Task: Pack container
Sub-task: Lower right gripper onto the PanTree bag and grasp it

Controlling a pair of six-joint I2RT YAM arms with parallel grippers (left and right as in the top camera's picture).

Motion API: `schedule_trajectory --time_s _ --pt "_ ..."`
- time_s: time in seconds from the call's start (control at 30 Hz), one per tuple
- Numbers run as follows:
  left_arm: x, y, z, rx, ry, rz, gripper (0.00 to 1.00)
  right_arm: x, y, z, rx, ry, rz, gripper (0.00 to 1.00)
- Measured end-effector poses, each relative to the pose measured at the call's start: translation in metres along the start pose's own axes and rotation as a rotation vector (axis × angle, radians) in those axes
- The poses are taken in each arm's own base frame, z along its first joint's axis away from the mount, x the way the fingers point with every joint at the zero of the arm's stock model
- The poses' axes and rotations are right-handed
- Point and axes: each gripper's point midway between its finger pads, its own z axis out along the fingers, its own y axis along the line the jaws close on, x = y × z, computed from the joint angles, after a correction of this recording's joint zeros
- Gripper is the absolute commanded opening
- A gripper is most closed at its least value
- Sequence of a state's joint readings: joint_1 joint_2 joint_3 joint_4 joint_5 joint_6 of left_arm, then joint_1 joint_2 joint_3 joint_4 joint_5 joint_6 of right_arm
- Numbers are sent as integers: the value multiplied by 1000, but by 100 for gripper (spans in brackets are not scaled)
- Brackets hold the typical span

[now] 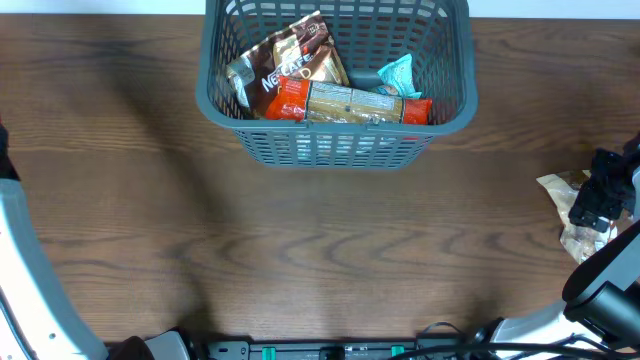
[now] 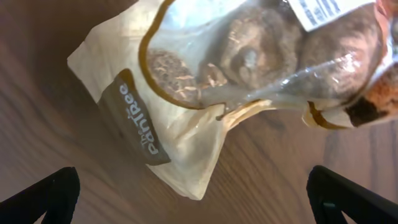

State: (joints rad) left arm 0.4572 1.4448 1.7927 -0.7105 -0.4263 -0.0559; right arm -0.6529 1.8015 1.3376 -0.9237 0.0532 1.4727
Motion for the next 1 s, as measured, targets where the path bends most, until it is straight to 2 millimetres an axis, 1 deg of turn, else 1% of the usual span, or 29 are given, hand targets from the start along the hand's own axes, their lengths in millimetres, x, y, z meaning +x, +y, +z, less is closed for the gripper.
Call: schedule_trajectory --time_s 0.1,0.17,0.2,0.23,0.3,0.37,0.43,0.47,0.57,0.7,0.77,1.0 --pt "0 0 0 0 0 0 99 0 -3 0 13 -2 23 99" --pt "0 0 0 0 0 0 99 -1 -4 0 15 -9 1 85" --pt "0 0 0 0 0 0 99 -3 -3 0 13 -18 -26 82" --pt "0 0 0 0 0 0 99 -5 -2 0 10 -29 -57 84" --pt "0 0 0 0 0 0 99 -10 3 0 -5 -58 -172 99" --pt "0 0 0 0 0 0 99 -14 7 -1 -14 -86 -338 99" --pt "0 0 0 0 0 0 99 -19 13 -1 -20 -120 -545 97" --pt "0 0 0 0 0 0 99 -20 15 -1 -23 -126 -590 97" --pt "0 0 0 0 0 0 99 -21 27 -3 -45 -159 -887 99" --pt "0 0 0 0 0 0 99 -19 28 -2 -33 -158 -1215 99" --pt "0 0 0 0 0 0 99 -19 30 -3 -27 -170 -1352 99" --pt "0 0 0 0 0 0 98 -28 29 -4 49 -216 -1705 98"
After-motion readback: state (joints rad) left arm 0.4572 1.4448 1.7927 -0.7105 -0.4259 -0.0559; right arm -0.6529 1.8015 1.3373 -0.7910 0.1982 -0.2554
